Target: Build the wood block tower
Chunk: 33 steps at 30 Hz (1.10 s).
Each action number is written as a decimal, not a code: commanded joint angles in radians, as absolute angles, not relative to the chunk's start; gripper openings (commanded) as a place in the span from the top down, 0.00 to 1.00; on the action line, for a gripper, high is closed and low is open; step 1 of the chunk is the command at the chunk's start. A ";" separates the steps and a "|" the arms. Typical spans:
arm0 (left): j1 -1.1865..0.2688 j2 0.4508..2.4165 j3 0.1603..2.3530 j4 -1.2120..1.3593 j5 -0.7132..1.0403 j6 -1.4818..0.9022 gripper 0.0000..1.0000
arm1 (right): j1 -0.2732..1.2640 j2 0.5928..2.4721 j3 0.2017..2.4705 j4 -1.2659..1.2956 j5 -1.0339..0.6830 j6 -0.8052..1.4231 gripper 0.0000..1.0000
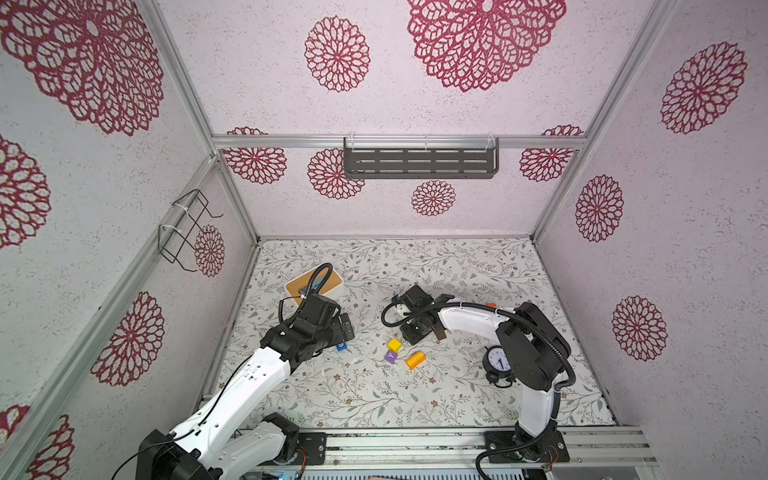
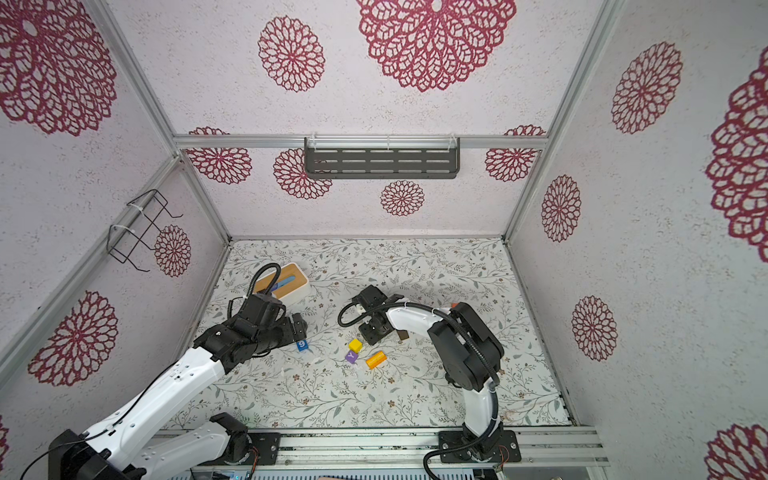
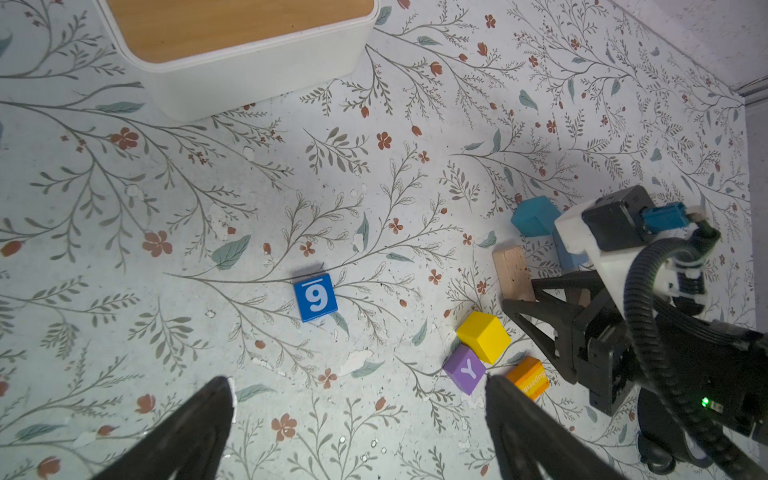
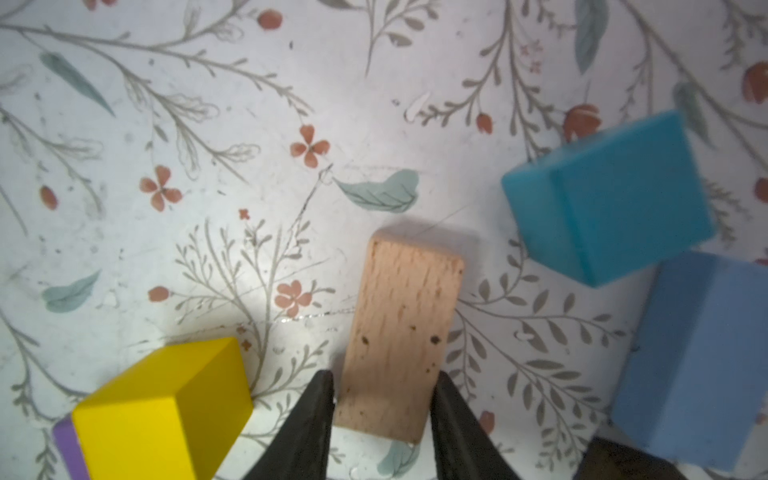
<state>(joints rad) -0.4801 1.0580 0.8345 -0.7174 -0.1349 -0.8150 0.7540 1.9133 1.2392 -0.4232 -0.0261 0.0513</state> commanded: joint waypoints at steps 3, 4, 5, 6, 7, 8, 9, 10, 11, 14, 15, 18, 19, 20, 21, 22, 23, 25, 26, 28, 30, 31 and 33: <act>-0.460 1.055 0.836 -0.691 -0.124 -0.815 0.03 | 0.755 1.922 1.267 -0.434 -0.002 0.071 0.70; -0.455 1.053 0.832 -0.689 -0.118 -0.813 0.03 | 0.755 1.922 1.267 -0.436 0.001 0.072 0.72; -0.450 1.052 0.829 -0.683 -0.113 -0.812 0.03 | 0.755 1.919 1.266 -0.436 0.003 0.074 0.74; -0.444 1.050 0.824 -0.673 -0.103 -0.811 0.03 | 0.755 1.914 1.266 -0.436 0.004 0.076 0.75; -0.435 1.047 0.817 -0.659 -0.087 -0.811 0.03 | 0.755 1.907 1.264 -0.436 0.008 0.079 0.77; -0.428 1.046 0.810 -0.643 -0.073 -0.813 0.02 | 0.755 1.899 1.262 -0.436 0.008 0.079 0.78; -0.421 1.045 0.803 -0.622 -0.064 -0.817 0.01 | 0.755 1.888 1.260 -0.436 0.008 0.081 0.79; -0.419 1.046 0.798 -0.602 -0.056 -0.820 0.00 | 0.755 1.875 1.258 -0.436 0.007 0.085 0.80; -0.416 1.049 0.794 -0.584 -0.049 -0.821 0.03 | 0.753 1.864 1.256 -0.435 0.003 0.087 0.80; -0.413 1.068 0.788 -0.511 -0.013 -0.825 0.20 | 0.744 1.805 1.233 -0.411 -0.030 0.108 0.81; -0.413 1.076 0.790 -0.486 -0.003 -0.828 0.27 | 0.737 1.782 1.222 -0.397 -0.051 0.122 0.82; -0.413 1.095 0.797 -0.427 0.019 -0.844 0.38 | 0.715 1.715 1.192 -0.361 -0.110 0.152 0.83; -0.413 1.104 0.803 -0.408 0.032 -0.847 0.39 | 0.707 1.693 1.181 -0.346 -0.135 0.163 0.83; -0.414 1.113 0.810 -0.399 0.045 -0.853 0.40 | 0.700 1.675 1.173 -0.331 -0.159 0.172 0.84; -0.414 1.124 0.819 -0.390 0.060 -0.858 0.40 | 0.692 1.657 1.165 -0.314 -0.186 0.182 0.84; -0.417 1.138 0.827 -0.376 0.073 -0.863 0.38 | 0.684 1.643 1.160 -0.299 -0.213 0.192 0.84; -0.419 1.151 0.835 -0.363 0.089 -0.867 0.36 | 0.676 1.632 1.156 -0.287 -0.237 0.199 0.84; -0.439 1.190 0.864 -0.348 0.100 -0.872 0.28 | 0.655 1.613 1.158 -0.260 -0.294 0.211 0.84; -0.452 1.208 0.880 -0.343 0.095 -0.873 0.26 | 0.645 1.608 1.162 -0.250 -0.321 0.213 0.84; -0.483 1.250 0.909 -0.317 0.089 -0.877 0.25 | 0.622 1.597 1.168 -0.221 -0.383 0.219 0.85; -0.501 1.294 0.929 -0.280 0.092 -0.879 0.25 | 0.603 1.596 1.178 -0.200 -0.446 0.225 0.84; -0.503 1.316 0.946 -0.266 0.092 -0.884 0.25 | 0.596 1.605 1.191 -0.204 -0.475 0.223 0.84; -0.507 1.359 0.973 -0.244 0.102 -0.902 0.25 | 0.592 1.616 1.215 -0.217 -0.506 0.213 0.84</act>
